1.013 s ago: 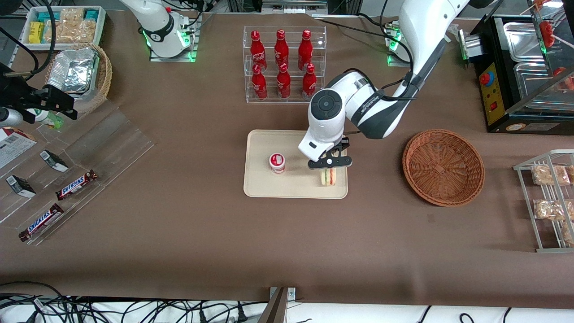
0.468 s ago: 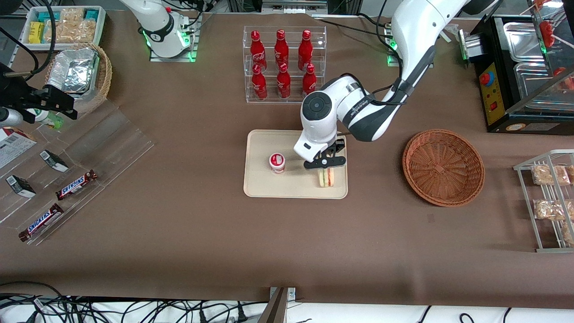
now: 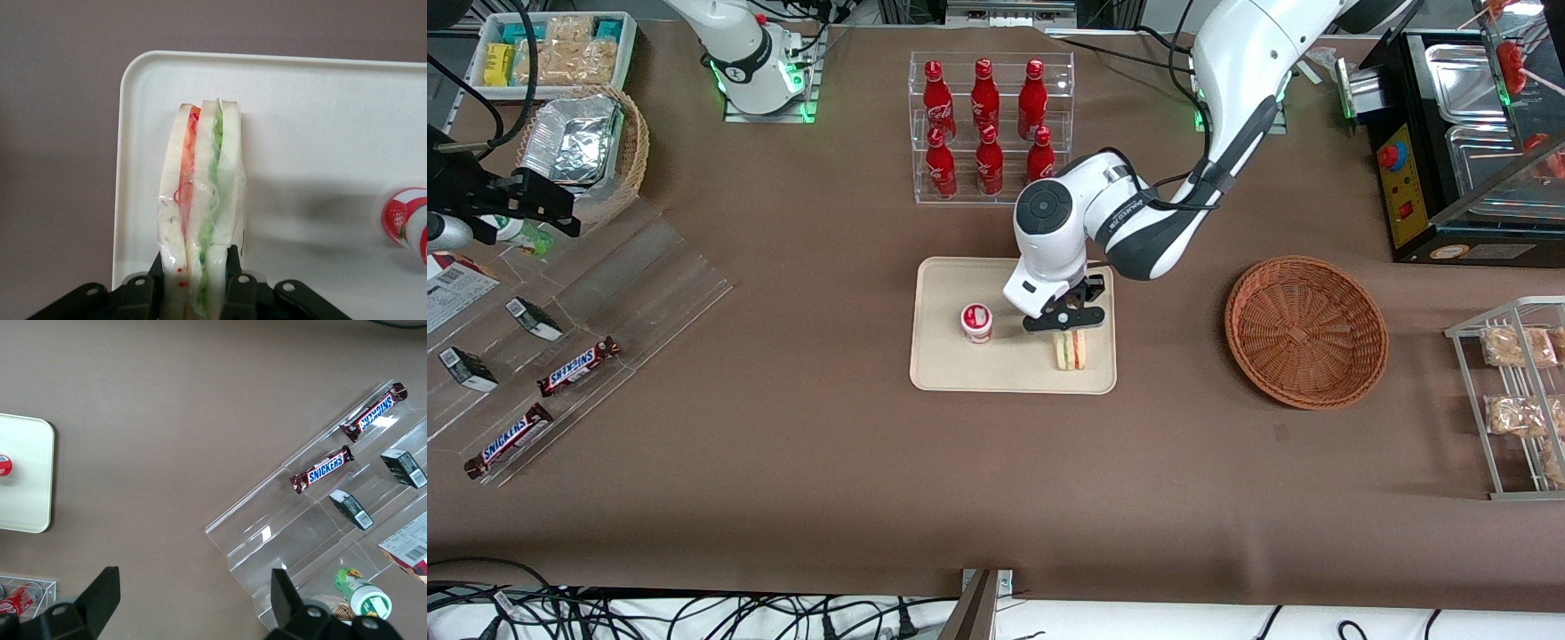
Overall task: Place sandwich from basket to tray
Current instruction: 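Lower the held sandwich onto the tray beside the red-and-white cup, then open the left gripper to release the sandwich and raise it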
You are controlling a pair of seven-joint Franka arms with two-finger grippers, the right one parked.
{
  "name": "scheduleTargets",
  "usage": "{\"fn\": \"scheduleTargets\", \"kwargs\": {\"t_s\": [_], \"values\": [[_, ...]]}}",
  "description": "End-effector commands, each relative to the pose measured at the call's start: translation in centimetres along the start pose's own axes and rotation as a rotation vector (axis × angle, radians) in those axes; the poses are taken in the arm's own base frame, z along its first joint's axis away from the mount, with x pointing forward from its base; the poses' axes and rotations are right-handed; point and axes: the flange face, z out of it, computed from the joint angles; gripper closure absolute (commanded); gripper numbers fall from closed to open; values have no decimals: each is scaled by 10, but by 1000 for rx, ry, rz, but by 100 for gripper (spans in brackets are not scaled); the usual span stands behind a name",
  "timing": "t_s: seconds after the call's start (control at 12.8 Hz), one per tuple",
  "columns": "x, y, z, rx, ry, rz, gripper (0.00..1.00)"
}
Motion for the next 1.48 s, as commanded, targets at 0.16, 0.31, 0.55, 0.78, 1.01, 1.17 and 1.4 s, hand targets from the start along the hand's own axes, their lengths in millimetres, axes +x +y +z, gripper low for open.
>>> {"fn": "scheduleTargets", "kwargs": {"t_s": [0.16, 0.31, 0.55, 0.78, 1.01, 1.17, 1.4], "values": [[-1, 2, 2, 14, 28, -3, 63], [-3, 1, 6, 23, 29, -2, 63], [-3, 1, 13, 48, 59, -23, 63], [-5, 2, 14, 49, 59, -19, 54], [-4, 1, 14, 50, 58, -21, 33], [-5, 1, 13, 53, 57, -20, 6], [-1, 1, -3, 39, 60, -38, 0]]}}
